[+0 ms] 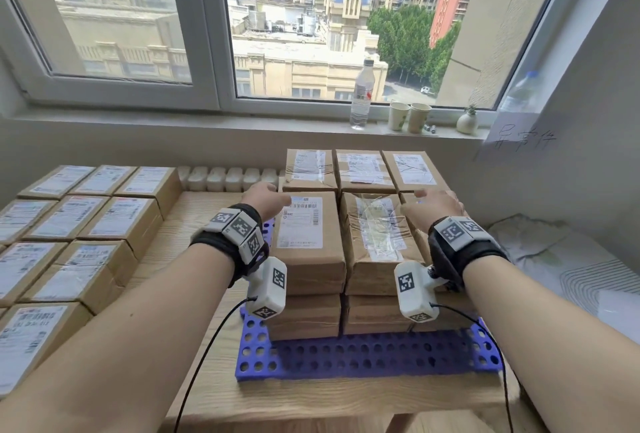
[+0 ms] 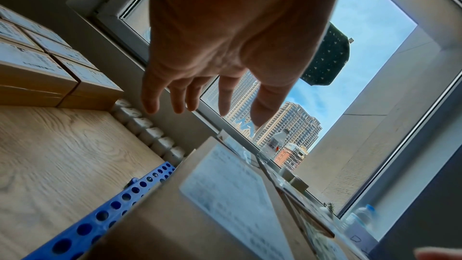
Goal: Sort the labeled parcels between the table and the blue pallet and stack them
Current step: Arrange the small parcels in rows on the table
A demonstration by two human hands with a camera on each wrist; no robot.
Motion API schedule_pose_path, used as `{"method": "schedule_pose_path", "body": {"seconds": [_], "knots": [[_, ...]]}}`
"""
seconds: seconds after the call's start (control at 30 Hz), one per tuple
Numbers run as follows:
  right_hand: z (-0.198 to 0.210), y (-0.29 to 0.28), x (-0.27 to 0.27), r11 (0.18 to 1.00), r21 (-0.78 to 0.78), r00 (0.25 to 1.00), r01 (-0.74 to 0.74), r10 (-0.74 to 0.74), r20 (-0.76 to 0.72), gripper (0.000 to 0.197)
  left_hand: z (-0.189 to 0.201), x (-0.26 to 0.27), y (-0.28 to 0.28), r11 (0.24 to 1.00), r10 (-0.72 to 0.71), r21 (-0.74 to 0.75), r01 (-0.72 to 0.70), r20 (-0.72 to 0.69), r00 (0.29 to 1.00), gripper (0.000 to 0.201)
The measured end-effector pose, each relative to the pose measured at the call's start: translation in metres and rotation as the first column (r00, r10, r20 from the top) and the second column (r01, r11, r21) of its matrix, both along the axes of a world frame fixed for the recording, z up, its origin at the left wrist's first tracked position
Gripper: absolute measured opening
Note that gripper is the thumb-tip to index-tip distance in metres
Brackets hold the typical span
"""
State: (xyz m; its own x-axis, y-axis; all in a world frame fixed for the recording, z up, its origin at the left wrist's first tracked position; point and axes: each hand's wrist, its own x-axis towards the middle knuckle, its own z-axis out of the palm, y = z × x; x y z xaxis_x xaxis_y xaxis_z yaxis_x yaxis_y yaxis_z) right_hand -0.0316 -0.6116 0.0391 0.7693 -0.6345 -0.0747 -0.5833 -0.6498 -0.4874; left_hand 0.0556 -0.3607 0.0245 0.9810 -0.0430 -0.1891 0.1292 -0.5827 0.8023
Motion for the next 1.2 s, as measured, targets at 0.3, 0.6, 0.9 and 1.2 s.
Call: {"method": "schedule_pose_path", "body": {"seconds": [0.3, 0.6, 0.9, 1.2], "knots": [[0.020, 0.105, 0.015, 0.967, 0.047, 0.952, -0.252, 0.238, 0.193, 0.034, 0.017, -0.010, 0.063, 0.994, -0.017, -0.111, 0.023, 0.051, 0.999, 0.029], [-0.008, 0.245, 0.027, 0.859, 0.185, 0.860, -0.478, 0.414, 0.298, 0.021, 0.001, -0.020, 0.184, 0.974, 0.093, -0.209, -0.087, 0.015, 0.996, 0.023], [-0.056, 0.349, 0.039, 0.755, 0.314, 0.818, -0.575, 0.527, 0.231, 0.019, -0.040, -0.035, 0.310, 0.940, 0.273, -0.185, -0.287, -0.100, 0.957, 0.021], [-0.109, 0.408, 0.061, 0.683, 0.502, 0.820, -0.531, 0.564, 0.100, 0.016, -0.077, -0.041, 0.386, 0.860, 0.462, -0.143, -0.490, -0.191, 0.866, 0.016]]}}
